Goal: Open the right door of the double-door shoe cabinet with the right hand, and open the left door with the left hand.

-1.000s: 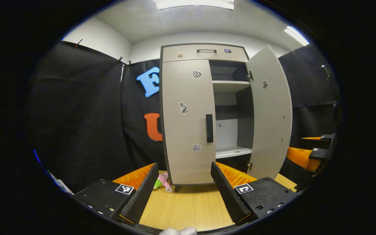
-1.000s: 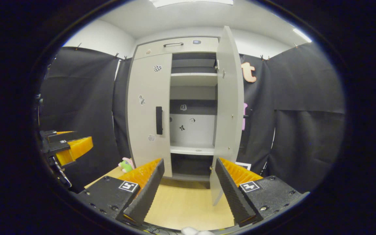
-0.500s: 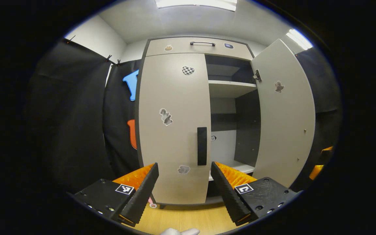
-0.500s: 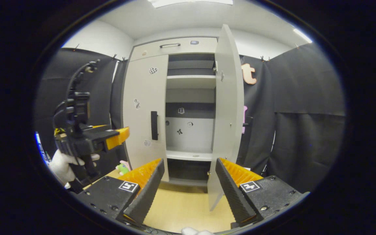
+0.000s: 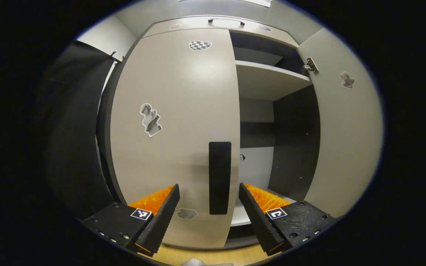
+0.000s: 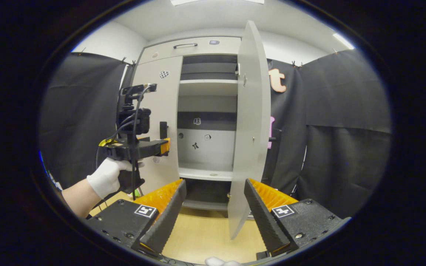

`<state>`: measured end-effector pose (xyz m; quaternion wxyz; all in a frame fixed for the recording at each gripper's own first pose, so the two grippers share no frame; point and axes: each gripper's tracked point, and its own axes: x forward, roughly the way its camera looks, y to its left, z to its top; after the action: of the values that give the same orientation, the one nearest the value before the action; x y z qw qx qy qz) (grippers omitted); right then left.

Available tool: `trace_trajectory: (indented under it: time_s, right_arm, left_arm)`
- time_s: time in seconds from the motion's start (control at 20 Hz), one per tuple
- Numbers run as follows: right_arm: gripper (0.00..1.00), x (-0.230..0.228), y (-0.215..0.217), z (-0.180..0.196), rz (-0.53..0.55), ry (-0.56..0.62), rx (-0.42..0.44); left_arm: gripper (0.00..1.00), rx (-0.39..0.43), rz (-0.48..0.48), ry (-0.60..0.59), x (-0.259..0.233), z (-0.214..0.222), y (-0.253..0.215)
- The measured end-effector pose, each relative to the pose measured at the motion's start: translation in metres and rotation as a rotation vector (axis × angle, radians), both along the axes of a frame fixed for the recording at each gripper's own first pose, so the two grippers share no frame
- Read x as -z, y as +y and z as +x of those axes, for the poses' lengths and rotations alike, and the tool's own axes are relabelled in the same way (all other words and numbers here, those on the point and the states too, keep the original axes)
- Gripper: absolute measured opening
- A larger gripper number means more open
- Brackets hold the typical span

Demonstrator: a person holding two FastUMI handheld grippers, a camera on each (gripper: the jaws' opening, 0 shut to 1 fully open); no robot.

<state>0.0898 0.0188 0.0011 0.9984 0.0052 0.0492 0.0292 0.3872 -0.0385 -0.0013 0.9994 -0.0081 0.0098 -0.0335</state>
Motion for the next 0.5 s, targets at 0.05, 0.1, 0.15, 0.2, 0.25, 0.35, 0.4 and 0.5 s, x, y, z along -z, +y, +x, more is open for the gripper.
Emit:
trace_trajectory:
  time_s: [0.05,0.1,0.15,0.2,0.25,0.35,0.4,0.5]
  right_arm:
    - [0.96,0.001,0.0,0.003,-0.002,0.004,0.0]
    - [0.96,0.002,-0.001,0.004,-0.003,0.009,0.0]
    - [0.96,0.003,-0.001,0.006,-0.002,0.013,0.0]
    - [0.97,0.003,-0.001,0.008,0.0,0.018,-0.001]
    - [0.96,0.003,-0.002,0.01,0.002,0.023,-0.003]
    - [0.97,0.003,-0.001,0.012,0.008,0.03,-0.011]
    - [0.98,0.003,-0.001,0.012,0.007,0.03,-0.017]
    - [0.98,0.002,0.0,0.011,0.006,0.024,-0.028]
  left_arm:
    - [0.96,-0.01,0.012,0.0,0.0,0.008,0.001]
    - [0.96,-0.011,0.025,-0.004,0.0,0.014,0.0]
    - [0.96,-0.018,0.036,-0.005,0.0,0.02,0.0]
    - [0.93,-0.015,0.036,0.0,0.001,0.023,-0.002]
    - [0.89,-0.01,0.036,0.008,0.004,0.028,-0.004]
    - [0.81,-0.001,0.034,0.032,0.01,0.033,-0.009]
    - [0.72,-0.003,0.035,0.04,0.011,0.033,-0.011]
    - [0.53,-0.003,0.041,0.012,0.002,0.033,-0.012]
